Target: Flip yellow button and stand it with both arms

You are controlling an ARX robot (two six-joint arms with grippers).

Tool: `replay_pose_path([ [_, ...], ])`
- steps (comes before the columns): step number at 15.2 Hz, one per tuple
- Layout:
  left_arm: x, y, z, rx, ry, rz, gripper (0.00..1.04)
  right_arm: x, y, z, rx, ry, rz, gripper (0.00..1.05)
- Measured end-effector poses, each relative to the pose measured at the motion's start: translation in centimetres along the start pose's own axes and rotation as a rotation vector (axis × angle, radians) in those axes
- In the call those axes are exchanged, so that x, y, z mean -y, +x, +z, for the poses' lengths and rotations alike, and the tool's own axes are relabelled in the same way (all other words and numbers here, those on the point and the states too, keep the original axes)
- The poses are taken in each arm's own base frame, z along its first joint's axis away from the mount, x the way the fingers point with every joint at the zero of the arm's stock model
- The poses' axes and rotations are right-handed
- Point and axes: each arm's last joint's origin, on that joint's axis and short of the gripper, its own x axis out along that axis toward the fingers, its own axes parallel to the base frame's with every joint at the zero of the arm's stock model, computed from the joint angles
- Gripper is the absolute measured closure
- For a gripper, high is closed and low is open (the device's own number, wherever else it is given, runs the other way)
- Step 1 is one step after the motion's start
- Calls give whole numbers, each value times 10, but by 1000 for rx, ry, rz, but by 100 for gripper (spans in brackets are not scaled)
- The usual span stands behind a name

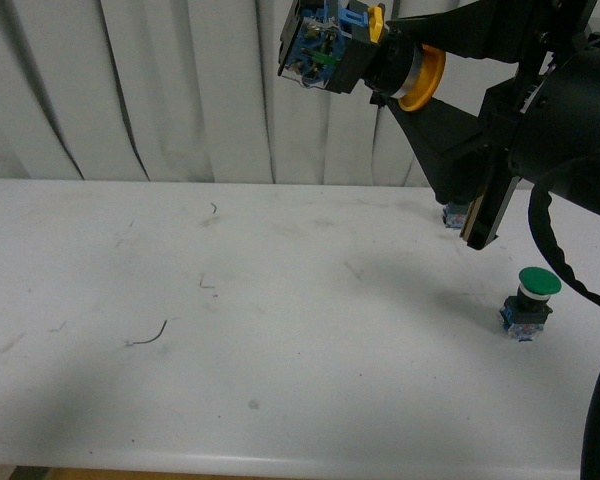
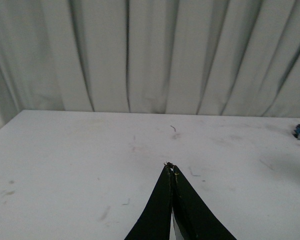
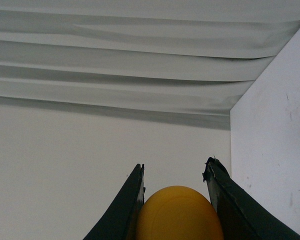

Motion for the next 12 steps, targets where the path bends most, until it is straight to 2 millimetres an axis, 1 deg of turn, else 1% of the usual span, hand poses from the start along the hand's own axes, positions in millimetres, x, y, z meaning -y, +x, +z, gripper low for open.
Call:
replay_pose_path([
  [1, -4, -5, -2, 10, -1, 16, 103, 0, -2, 5, 11, -2, -3, 70],
  [4, -3, -12, -11, 26, 0, 5, 103, 1, -2, 6, 13, -2, -4, 70],
  [10, -3, -21, -12, 18, 0, 6, 103, 0, 5, -17, -40, -17, 2, 70],
  [12, -3, -22, -11, 23, 0, 5, 103, -1, 6, -19, -50, -23, 4, 70],
])
